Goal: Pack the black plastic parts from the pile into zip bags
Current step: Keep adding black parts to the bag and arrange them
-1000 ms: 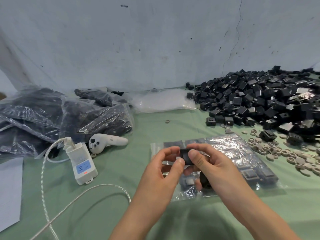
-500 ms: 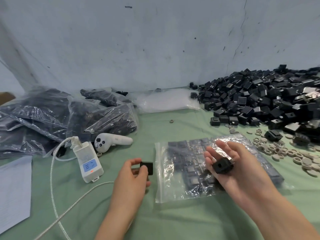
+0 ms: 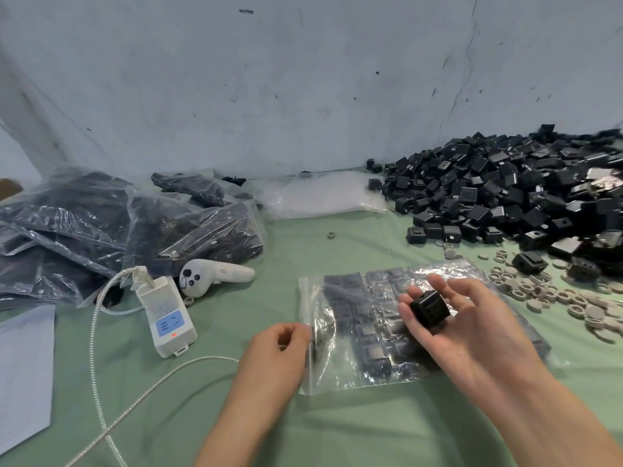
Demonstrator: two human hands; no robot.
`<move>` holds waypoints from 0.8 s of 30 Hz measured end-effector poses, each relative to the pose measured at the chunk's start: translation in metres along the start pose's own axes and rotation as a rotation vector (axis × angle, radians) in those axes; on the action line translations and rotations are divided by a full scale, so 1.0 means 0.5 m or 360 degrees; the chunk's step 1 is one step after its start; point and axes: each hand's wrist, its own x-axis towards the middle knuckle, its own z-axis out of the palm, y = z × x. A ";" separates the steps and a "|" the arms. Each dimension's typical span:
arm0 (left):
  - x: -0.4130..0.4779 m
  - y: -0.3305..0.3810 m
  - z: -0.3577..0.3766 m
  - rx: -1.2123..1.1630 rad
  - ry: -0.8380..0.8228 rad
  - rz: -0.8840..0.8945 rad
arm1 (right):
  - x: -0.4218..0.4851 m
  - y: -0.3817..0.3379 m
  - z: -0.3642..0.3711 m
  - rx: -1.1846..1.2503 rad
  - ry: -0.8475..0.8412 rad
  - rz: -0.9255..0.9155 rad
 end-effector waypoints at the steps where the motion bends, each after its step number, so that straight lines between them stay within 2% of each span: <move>1: -0.003 0.002 0.000 0.0021 0.0004 0.0008 | 0.000 0.000 0.000 -0.0010 0.0003 -0.0003; 8: -0.016 0.014 0.004 0.0110 0.0088 0.0037 | 0.003 0.002 -0.001 -0.0025 0.0017 -0.0056; 15: -0.009 0.022 0.002 -0.0013 0.0177 0.0010 | 0.007 0.003 -0.001 -0.0010 0.0050 -0.0055; 24: -0.010 0.019 0.013 -0.0107 0.0072 0.0084 | 0.009 0.006 -0.003 -0.0082 0.0038 -0.0055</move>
